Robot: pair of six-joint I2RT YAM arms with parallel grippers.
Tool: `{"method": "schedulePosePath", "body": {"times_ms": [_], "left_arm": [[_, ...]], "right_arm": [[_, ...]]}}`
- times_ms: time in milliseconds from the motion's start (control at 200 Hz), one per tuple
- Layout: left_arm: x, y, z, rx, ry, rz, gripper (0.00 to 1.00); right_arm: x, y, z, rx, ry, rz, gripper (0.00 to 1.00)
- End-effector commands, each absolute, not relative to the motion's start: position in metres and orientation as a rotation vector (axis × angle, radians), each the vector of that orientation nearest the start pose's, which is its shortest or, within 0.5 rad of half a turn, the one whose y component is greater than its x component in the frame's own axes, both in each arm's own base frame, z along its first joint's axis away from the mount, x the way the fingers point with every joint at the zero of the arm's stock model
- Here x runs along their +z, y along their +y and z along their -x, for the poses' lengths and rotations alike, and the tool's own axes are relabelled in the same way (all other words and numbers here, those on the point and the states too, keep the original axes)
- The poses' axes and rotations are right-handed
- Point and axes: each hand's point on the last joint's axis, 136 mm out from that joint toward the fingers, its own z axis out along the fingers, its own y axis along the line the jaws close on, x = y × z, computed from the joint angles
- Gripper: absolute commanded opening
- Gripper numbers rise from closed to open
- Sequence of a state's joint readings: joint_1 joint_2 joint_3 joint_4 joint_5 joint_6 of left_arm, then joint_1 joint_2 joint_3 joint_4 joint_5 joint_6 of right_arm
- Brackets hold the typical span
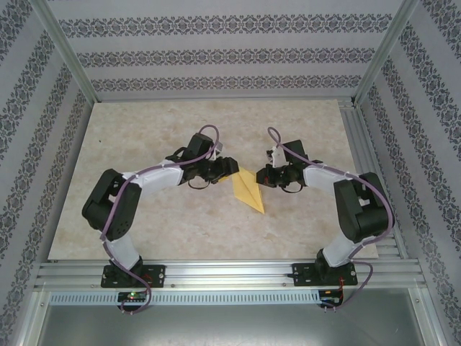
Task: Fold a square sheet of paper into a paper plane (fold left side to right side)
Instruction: Turn over the paper at the center of the table.
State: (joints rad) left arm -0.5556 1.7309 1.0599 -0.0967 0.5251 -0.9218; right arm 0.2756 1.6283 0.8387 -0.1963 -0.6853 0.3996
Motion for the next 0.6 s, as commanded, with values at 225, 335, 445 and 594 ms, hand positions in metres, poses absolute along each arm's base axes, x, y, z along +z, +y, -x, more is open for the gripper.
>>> {"method": "schedulePosePath", "body": {"times_ms": [225,335,445,594], "left_arm": [[0.252,-0.291,-0.346,-1.471,2.174,0.146,0.69],[0.282,-0.294,-0.344,-1.544,2.085,0.115,0.69],[0.294,-0.300,-0.344,-1.607,2.048,0.095,0.68],[0.300,-0.307,-0.345,-1.670,2.019,0.074,0.65]], "right_arm": [[0.209,0.211,-0.331,1.296,2.228,0.166,0.00],[0.242,0.214,-0.329,1.342,2.147,0.181,0.00],[0.268,0.216,-0.324,1.378,2.087,0.190,0.00],[0.292,0.220,-0.316,1.427,2.029,0.208,0.00]]}}
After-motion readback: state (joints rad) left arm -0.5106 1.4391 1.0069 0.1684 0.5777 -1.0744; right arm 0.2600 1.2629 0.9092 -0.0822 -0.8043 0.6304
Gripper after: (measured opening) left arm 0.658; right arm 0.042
